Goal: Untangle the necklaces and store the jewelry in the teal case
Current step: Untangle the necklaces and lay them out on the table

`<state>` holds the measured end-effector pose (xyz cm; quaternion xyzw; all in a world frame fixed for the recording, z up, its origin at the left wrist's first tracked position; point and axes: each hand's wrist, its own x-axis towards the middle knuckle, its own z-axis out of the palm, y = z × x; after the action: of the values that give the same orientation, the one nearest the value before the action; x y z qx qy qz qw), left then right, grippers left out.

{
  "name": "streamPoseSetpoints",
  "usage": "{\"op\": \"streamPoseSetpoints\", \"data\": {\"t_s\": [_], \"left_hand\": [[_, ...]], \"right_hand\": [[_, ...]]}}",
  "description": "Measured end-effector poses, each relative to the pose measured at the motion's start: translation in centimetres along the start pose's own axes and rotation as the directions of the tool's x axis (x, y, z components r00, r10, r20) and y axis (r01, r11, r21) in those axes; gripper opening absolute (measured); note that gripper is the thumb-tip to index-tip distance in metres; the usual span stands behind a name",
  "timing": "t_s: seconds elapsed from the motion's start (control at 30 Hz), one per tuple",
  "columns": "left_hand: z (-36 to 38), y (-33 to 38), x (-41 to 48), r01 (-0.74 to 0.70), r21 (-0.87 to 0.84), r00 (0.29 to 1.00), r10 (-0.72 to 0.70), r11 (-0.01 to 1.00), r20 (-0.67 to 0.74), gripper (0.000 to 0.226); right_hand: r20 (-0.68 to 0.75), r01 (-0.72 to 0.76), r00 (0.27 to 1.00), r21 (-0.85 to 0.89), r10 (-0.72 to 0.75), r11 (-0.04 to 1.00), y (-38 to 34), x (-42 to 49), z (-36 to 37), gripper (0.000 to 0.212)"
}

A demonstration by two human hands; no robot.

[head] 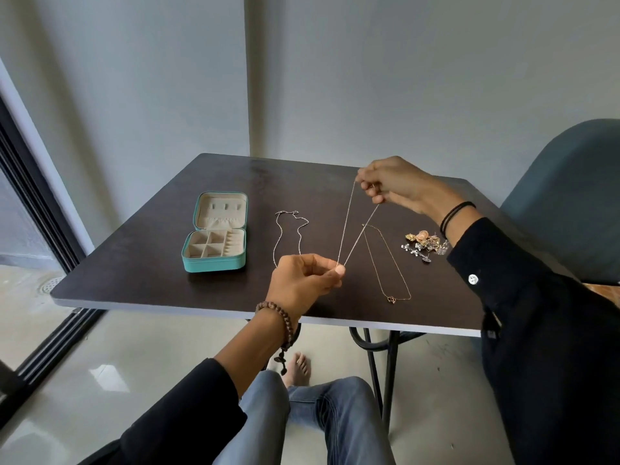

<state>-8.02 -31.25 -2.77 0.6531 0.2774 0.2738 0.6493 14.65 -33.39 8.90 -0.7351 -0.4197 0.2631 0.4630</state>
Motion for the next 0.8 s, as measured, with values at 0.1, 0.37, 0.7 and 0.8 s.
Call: {"op": "streamPoseSetpoints", "data": {"t_s": [0.1,0.37,0.7,0.8], "left_hand": [[0.1,0.0,0.2,-0.069,0.121,0.997,0.073,0.990,-0.032,0.016],[0.1,0.3,0.7,-0.183,0.348,0.983,0.169,0.920,0.069,0.017],[-0.5,-0.6,2.1,-0.086,0.557,0.994,0.030,0.826,0.109,0.007],[-0.5,-0.2,2.0,-0.079,0.622,0.996,0.038,0.779,0.080,0.005]], "right_hand": [[-0.072,0.140,0.982,-0.342,-0.174,0.929,1.0,0.9,0.9,0.016],[-0.047,0.245,0.942,-0.576,-0.331,0.780,2.5,2.7,3.3,0.020],[-0.100,0.172,0.958,-0.546,-0.268,0.820,5.4,5.2,4.7,0.006],[-0.104,0.153,0.964,-0.531,-0.243,0.833,6.0,5.8,5.0,0.013]]}}
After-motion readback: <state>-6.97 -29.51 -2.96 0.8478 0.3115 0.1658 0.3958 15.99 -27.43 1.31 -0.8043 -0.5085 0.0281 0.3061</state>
